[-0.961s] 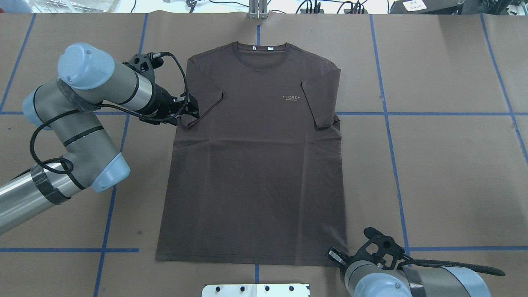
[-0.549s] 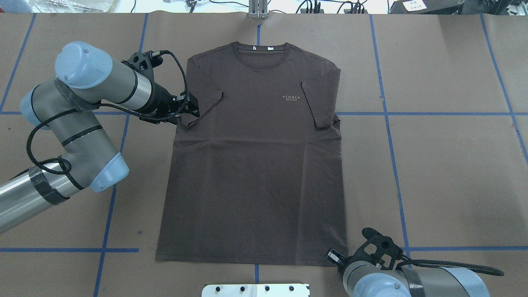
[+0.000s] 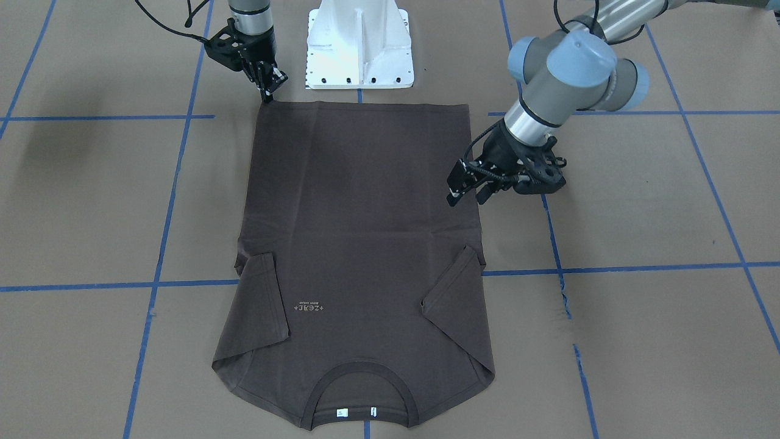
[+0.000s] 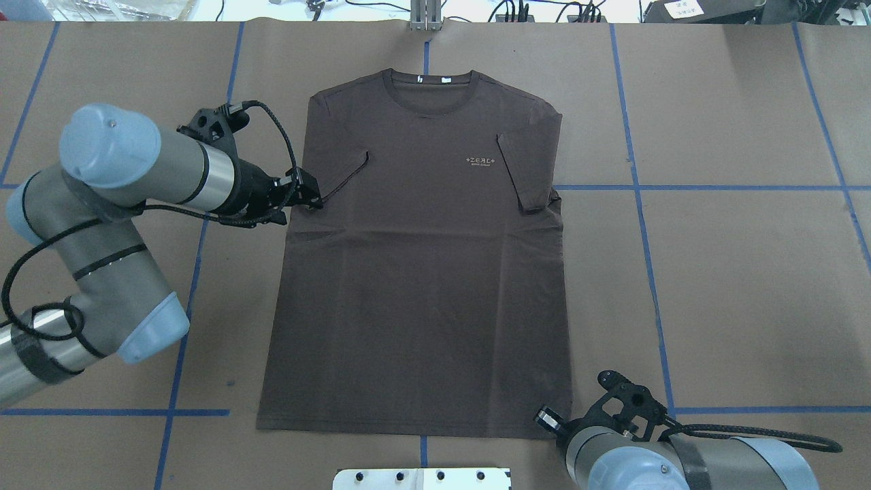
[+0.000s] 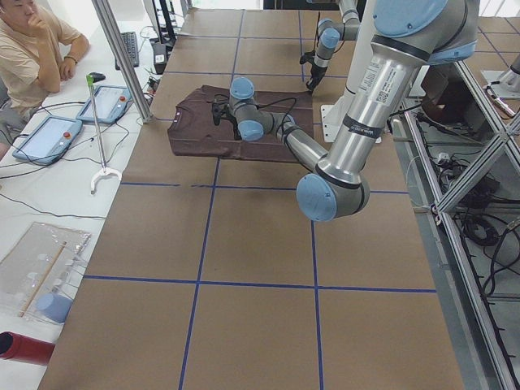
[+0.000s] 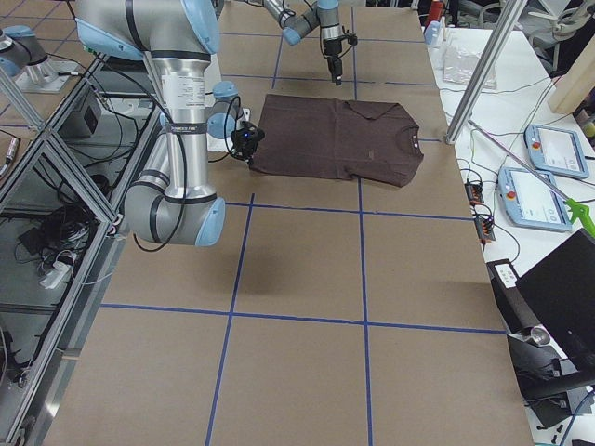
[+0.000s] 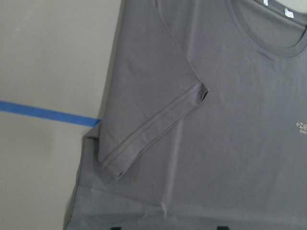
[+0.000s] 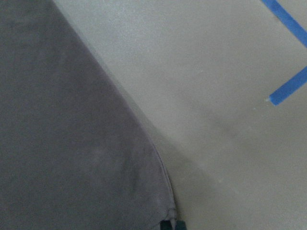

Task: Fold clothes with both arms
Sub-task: 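Move the left gripper down to the other hem corner nearest the robot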

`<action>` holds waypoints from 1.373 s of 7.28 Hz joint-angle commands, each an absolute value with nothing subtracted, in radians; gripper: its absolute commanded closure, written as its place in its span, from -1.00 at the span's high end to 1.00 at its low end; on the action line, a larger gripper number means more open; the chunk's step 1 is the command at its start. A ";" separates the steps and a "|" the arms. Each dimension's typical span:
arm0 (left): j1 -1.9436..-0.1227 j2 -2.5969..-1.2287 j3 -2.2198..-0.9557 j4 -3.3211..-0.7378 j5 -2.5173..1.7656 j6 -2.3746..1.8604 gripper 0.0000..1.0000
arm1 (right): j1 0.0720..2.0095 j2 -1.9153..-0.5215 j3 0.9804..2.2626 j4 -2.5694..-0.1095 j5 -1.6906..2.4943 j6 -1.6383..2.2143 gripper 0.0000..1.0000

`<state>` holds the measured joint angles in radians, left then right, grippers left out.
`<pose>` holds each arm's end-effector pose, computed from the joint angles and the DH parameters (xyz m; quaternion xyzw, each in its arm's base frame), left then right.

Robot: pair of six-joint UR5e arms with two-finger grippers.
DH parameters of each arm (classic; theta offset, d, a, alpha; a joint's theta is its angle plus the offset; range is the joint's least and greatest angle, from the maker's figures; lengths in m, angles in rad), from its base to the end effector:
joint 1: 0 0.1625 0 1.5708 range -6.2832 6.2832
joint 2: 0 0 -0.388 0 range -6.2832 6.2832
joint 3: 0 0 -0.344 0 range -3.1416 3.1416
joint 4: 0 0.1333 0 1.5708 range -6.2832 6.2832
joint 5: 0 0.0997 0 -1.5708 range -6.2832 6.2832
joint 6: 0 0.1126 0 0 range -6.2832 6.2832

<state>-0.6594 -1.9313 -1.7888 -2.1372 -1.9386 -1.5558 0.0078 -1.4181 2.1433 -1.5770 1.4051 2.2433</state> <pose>0.3871 -0.4175 0.2901 0.0311 0.5534 -0.1677 0.8152 -0.4634 -0.1555 0.3357 -0.0412 -0.3567 0.3387 0.8697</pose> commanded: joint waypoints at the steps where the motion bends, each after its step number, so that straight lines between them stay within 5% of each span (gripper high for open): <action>1: -0.454 -1.725 -1.977 -2.135 -1.707 -1.710 0.46 | 0.026 -1.421 2.155 -1.577 1.410 2.229 -1.00; 5: -0.179 -1.609 -2.062 -2.016 -1.525 -1.920 0.45 | 0.028 -1.420 2.155 -1.577 1.411 2.226 -1.00; 10: -0.106 -1.609 -2.077 -1.931 -1.509 -1.962 0.40 | 0.040 -1.425 2.155 -1.577 1.431 2.204 -1.00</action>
<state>-0.1146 -1.6078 -2.0793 -1.9353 -1.5105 -1.9563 0.0370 -1.4238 2.1548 -1.5754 1.4323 2.2049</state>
